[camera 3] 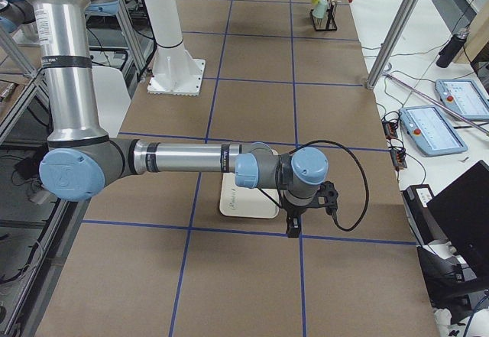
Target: Left arm grabs green cup and hands to right arm on tray
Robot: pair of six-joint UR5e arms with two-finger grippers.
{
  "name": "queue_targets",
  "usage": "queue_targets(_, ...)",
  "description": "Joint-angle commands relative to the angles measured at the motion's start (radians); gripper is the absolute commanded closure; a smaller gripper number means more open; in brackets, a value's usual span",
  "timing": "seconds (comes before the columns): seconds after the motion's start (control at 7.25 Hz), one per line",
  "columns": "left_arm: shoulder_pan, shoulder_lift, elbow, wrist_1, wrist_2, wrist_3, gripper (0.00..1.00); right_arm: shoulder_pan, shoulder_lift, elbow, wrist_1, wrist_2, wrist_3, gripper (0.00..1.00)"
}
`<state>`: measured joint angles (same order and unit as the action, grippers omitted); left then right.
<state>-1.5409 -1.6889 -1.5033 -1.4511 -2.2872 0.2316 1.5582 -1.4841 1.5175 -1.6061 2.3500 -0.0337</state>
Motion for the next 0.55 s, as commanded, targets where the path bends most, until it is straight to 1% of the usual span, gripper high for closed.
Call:
queue_targets(0.0,0.001,0.0,-0.001,0.0,0.0,0.0,0.0,0.0,-0.001,0.0,0.0,0.0,0.0,0.0)
queue_targets(0.28,0.004,-0.034,-0.003,0.011,0.003,-0.008,0.0,-0.001,-0.001,0.001,0.0,0.0,0.005,0.0)
queue_targets(0.41,0.004,-0.087,0.003,0.03,0.006,-0.011,0.0,-0.001,-0.001,0.001,0.0,0.0,0.009,0.0)
